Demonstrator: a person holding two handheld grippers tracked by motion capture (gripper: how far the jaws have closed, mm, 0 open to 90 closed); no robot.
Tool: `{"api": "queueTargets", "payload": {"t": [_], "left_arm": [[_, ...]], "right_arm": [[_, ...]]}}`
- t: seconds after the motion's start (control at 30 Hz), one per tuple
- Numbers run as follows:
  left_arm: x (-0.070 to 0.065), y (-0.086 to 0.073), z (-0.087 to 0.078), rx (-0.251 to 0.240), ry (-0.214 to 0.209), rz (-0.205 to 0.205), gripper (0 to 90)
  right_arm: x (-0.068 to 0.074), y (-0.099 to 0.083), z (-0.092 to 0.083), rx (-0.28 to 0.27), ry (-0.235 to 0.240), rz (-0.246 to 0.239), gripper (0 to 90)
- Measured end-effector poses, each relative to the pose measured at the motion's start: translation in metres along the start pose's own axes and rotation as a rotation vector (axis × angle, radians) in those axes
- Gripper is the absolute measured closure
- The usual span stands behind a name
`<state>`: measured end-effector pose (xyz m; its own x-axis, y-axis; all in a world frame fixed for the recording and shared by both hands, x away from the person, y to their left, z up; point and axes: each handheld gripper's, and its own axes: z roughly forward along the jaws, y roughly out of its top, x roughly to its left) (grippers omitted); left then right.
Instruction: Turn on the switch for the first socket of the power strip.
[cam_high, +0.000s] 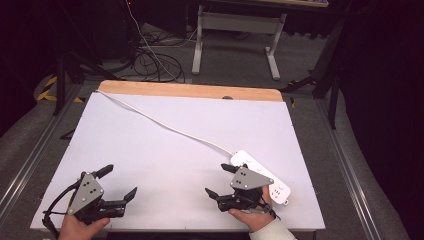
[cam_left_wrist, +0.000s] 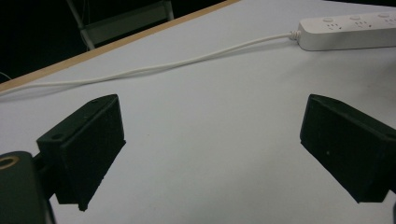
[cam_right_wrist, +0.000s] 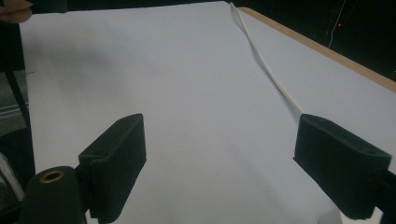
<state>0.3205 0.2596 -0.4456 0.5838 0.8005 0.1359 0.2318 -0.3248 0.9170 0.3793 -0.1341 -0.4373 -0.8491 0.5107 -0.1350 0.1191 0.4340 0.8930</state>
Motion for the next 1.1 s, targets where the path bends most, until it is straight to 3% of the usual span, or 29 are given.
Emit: {"api": "queueTargets", "payload": {"t": [0.37, 0.6, 0.87, 1.1], "left_arm": [[0.0, 0.0, 0.0, 0.003, 0.004, -0.003, 7.0], [0.0, 0.0, 0.0, 0.005, 0.008, -0.002, 7.0], [0.0, 0.0, 0.0, 0.006, 0.012, -0.001, 7.1], [0.0, 0.0, 0.0, 0.013, 0.011, 0.001, 7.1]], "right_arm": [[0.001, 0.008, -0.002, 0.011, 0.006, -0.025, 23.5], [-0.008, 0.018, -0.01, -0.001, -0.012, -0.001, 23.5], [-0.018, 0.024, -0.012, 0.015, 0.014, 0.022, 29.8], [-0.028, 0.031, -0.014, 0.023, 0.001, 0.034, 34.0]]}}
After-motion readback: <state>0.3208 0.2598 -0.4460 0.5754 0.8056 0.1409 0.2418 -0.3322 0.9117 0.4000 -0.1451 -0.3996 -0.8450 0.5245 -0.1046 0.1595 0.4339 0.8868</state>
